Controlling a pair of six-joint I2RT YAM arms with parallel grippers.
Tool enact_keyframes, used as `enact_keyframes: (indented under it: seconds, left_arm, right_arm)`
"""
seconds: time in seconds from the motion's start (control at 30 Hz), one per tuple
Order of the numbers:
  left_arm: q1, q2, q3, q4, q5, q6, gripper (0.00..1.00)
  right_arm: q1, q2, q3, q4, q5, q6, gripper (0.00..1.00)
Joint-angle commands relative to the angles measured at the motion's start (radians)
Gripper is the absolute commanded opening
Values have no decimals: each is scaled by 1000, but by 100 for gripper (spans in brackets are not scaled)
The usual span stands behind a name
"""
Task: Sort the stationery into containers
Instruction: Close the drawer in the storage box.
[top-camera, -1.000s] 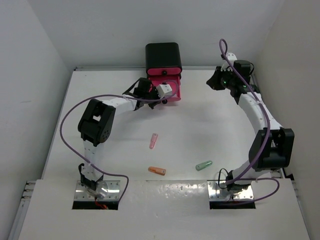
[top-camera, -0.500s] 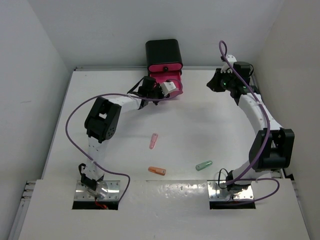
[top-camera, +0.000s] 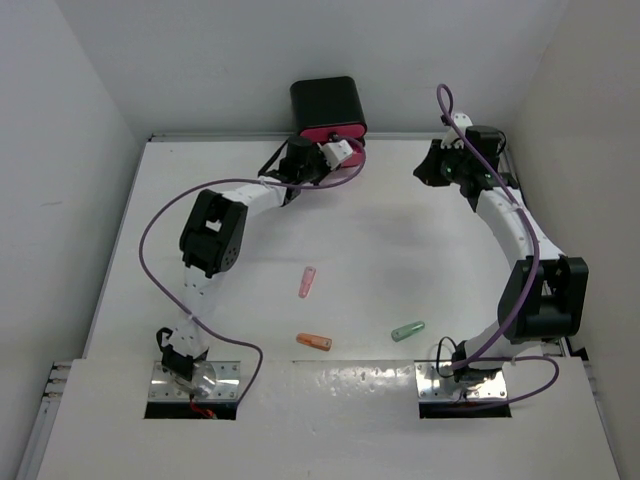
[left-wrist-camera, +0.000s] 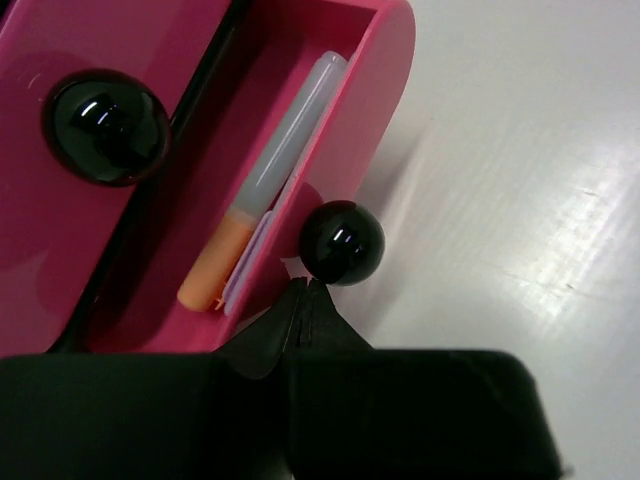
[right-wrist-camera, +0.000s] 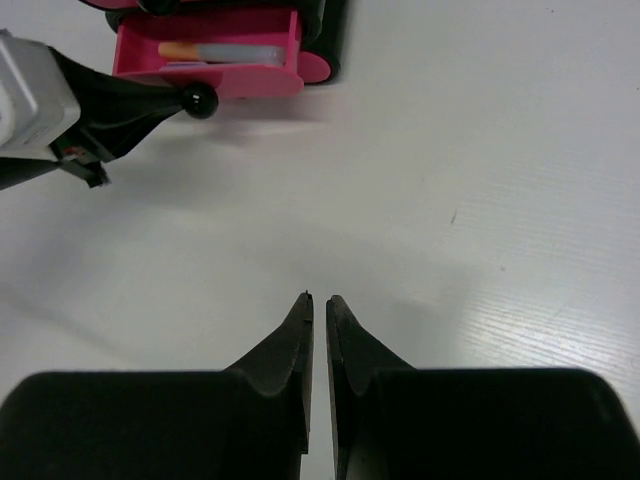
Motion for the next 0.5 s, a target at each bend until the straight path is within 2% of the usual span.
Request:
enact_keyframes:
  seconds: [0.0, 0.13, 0.3, 0.47]
  left_arm:
    - [14, 58, 87, 73, -62, -9, 0]
    - [16, 117, 151, 119, -140, 15, 0]
    - [28, 184, 245, 127, -160, 11, 0]
    - [37, 143, 199, 173, -109, 44, 0]
  right_arm:
    - [8, -1, 2, 20, 5, -6, 8]
    - [6, 8, 2, 23, 7, -6, 9]
    - [8, 19, -5, 32, 4, 5, 9]
    - [15, 45, -7, 44, -12, 39, 9]
